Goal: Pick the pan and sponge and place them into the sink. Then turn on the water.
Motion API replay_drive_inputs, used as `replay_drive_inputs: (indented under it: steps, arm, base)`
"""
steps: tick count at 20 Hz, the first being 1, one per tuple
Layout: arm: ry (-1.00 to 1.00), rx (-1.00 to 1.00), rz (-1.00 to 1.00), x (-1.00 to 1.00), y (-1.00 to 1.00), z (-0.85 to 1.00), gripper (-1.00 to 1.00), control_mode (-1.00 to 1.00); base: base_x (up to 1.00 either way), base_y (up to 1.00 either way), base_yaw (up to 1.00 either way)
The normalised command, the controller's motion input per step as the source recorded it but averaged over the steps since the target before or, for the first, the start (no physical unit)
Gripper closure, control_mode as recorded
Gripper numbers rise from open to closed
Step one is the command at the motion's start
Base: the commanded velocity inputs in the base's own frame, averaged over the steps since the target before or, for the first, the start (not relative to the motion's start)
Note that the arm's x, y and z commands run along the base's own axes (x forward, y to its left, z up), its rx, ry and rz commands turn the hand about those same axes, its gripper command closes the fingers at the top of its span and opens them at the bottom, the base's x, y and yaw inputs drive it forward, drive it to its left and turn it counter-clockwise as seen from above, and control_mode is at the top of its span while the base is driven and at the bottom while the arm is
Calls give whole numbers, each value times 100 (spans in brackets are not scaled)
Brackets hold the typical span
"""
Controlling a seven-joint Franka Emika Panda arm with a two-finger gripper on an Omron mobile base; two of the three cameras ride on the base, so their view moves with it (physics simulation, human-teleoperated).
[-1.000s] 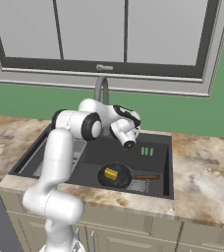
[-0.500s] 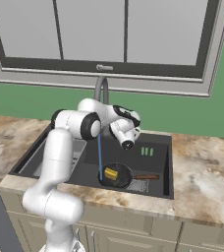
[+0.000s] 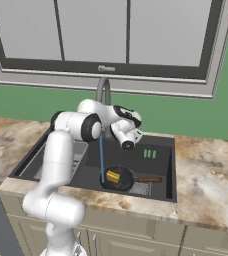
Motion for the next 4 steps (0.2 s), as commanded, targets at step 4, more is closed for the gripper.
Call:
replay_drive_inputs:
  steps: [4]
  arm:
    - [4,10,-2,-3,-51,0,100,-100]
  base:
    - [0,0,0]
